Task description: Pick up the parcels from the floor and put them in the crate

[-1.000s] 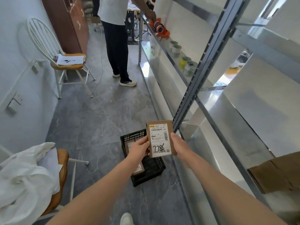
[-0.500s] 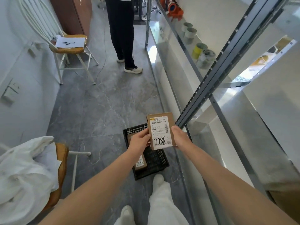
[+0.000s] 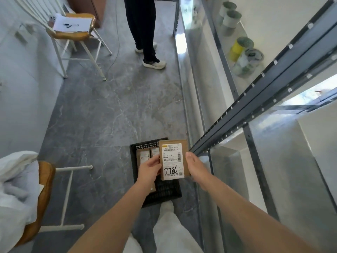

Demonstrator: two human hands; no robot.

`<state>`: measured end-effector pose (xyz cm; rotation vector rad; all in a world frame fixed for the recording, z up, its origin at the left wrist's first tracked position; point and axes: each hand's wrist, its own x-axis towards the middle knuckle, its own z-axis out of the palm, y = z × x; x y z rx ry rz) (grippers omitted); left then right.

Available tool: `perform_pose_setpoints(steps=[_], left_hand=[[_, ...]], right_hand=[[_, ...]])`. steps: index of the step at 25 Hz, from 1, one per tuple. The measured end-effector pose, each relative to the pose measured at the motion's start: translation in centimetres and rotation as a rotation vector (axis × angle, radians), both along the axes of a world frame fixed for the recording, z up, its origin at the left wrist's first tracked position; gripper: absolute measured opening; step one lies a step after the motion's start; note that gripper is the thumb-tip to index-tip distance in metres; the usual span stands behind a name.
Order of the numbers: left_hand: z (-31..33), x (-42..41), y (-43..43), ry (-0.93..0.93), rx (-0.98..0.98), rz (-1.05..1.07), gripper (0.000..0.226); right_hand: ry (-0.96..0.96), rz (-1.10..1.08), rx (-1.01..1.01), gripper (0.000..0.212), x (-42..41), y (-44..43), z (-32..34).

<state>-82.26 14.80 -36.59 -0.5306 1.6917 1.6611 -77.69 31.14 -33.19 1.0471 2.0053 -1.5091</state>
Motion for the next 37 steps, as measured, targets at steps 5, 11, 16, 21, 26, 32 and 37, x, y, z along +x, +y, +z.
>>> perform_pose_setpoints(steps=[5, 11, 16, 21, 26, 32, 37], left_hand=[[-5.8, 0.7, 2.1, -0.097, 0.026, -0.005, 0.061], [-17.3, 0.7, 0.8, -0.236, 0.086, 0.070, 0.059], [-29.7, -0.5, 0.1, -0.312, 0.030, 0.031, 0.057], [-42.5, -1.7, 0.9, -0.300, -0.003, -0.016, 0.057], [-52.4, -2.6, 1.2, -0.232, -0.108, 0.004, 0.063], [-59.8, -1.0, 2.5, -0.211, -0.209, -0.021, 0.046], [-61.2, -1.2, 1.9, -0.190, -0.267, -0.032, 0.043]], right_hand=[[-0.071, 0.041, 0.026, 0.035, -0.9, 2.0, -6.3], [-0.227, 0.112, 0.185, 0.057, -0.4, -0.4, -18.8], [-0.305, 0.161, 0.134, 0.063, -0.2, -2.0, -31.1], [-0.281, 0.139, 0.116, 0.064, -1.3, -2.3, -45.0], [-0.211, 0.237, 0.187, 0.070, -1.8, -3.4, -55.0], [-0.298, 0.298, 0.239, 0.069, -2.2, -2.9, -62.4], [-0.252, 0.297, 0.240, 0.067, -2.4, -3.4, -63.8]])
